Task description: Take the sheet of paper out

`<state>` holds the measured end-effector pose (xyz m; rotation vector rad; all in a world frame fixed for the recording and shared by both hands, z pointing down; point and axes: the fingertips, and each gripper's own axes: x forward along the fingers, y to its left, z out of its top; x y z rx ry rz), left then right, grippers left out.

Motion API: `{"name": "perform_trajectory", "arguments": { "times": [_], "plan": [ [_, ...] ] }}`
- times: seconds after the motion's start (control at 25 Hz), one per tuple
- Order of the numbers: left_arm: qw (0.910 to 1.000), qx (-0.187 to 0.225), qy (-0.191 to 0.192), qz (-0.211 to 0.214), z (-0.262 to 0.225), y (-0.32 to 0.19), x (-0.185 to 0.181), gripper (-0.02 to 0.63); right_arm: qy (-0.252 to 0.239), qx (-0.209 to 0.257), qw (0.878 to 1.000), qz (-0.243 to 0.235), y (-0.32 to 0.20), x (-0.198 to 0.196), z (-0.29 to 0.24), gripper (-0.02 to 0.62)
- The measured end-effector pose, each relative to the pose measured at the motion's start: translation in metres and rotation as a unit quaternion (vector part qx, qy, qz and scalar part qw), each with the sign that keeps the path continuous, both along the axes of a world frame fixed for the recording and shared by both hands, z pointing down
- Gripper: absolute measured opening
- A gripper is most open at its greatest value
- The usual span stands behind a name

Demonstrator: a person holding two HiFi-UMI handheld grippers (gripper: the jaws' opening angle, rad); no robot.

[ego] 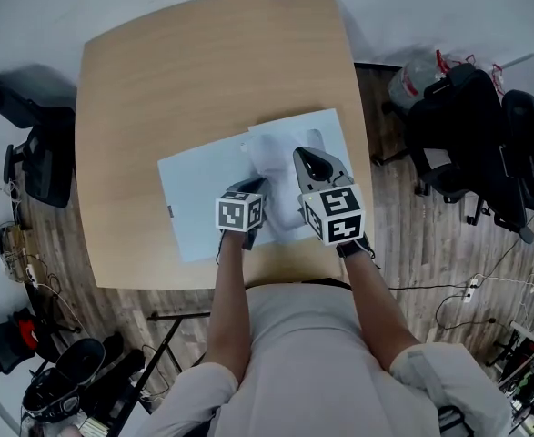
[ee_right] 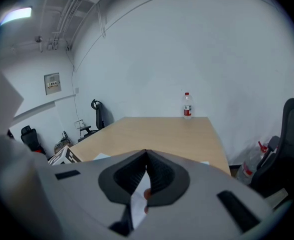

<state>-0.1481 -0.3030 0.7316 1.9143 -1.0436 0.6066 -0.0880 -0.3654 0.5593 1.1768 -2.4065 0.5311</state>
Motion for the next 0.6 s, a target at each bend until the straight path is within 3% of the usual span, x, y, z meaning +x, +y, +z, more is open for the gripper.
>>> {"name": "perform_trajectory", "arguments": {
  "times": [0.6],
  "plan": [
    [0.9983, 0.032, -0.023, -0.043, -0.029, 0.010, -0.036, 0.018, -0.012, 0.030, 0.999, -0.015, 0.015, -0.007, -0.028, 0.012]
  ]
}}
